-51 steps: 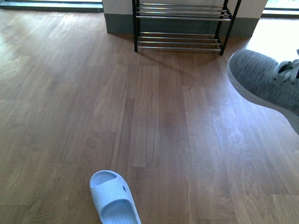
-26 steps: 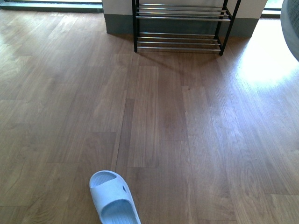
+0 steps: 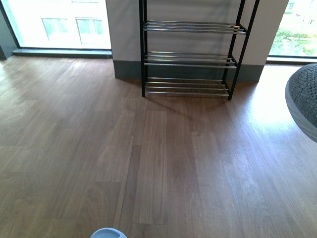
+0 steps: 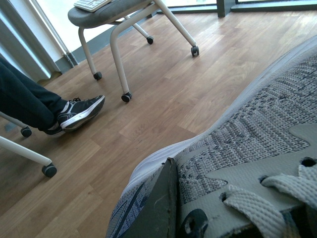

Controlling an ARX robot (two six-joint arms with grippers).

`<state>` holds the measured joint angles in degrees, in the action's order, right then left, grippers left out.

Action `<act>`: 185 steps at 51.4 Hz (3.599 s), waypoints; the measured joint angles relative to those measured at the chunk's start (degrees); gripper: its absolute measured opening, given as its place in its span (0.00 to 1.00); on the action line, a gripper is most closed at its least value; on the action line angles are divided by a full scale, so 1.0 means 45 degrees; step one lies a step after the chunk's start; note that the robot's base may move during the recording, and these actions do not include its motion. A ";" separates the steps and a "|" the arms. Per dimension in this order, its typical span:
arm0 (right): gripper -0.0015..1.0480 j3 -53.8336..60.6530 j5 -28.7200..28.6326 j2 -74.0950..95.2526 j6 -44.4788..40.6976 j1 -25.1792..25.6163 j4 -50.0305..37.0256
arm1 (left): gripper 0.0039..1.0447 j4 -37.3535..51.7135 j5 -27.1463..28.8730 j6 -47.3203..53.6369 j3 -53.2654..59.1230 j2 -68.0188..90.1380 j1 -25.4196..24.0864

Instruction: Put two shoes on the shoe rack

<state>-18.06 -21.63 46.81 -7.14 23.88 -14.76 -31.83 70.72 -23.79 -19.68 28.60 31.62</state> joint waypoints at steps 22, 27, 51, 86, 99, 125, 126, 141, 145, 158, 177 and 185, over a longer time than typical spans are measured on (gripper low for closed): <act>0.02 0.0000 -0.0068 -0.0019 0.0000 -0.0015 0.0000 | 0.01 0.0005 0.0005 0.0000 0.0000 -0.0005 0.0000; 0.02 0.0000 0.0073 -0.0010 0.0000 0.0019 0.0000 | 0.01 0.0000 -0.0039 0.0000 0.0005 0.0005 0.0000; 0.02 0.0000 0.0010 -0.0010 0.0000 0.0039 0.0000 | 0.01 0.0000 -0.0034 0.0000 0.0000 0.0015 0.0000; 0.02 0.0000 0.0136 -0.0005 0.0000 0.0039 0.0000 | 0.01 0.0005 -0.0034 -0.0005 0.0005 -0.0005 0.0000; 0.02 0.0000 0.0005 -0.0010 0.0000 0.0039 0.0000 | 0.01 0.0000 -0.0039 0.0000 0.0005 0.0019 0.0000; 0.02 0.0000 -0.0010 0.0015 0.0000 0.0034 0.0000 | 0.01 0.0005 -0.0019 0.0000 0.0005 0.0015 0.0000; 0.02 0.0000 -0.0019 0.0005 0.0000 0.0034 0.0000 | 0.01 0.0000 -0.0005 0.0000 0.0005 0.0015 0.0000; 0.02 0.0000 0.0034 -0.0005 0.0000 0.0039 0.0000 | 0.01 0.0000 -0.0044 -0.0005 0.0005 0.0019 0.0000; 0.02 0.0000 0.0044 -0.0005 0.0000 0.0034 0.0000 | 0.01 0.0000 -0.0024 0.0000 0.0005 0.0019 0.0000; 0.02 0.0000 -0.0058 -0.0010 0.0000 0.0034 0.0000 | 0.01 0.0000 -0.0005 0.0000 0.0005 0.0015 0.0000; 0.02 -0.0005 -0.0044 -0.0010 0.0000 0.0015 0.0000 | 0.01 0.0005 -0.0019 0.0000 0.0005 0.0015 -0.0010; 0.02 -0.0005 0.0010 -0.0010 0.0000 0.0029 0.0000 | 0.01 0.0000 -0.0039 0.0000 0.0005 0.0019 -0.0010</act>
<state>-18.09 -21.58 46.76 -7.14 24.01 -14.76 -31.83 70.54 -23.79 -19.66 28.69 31.57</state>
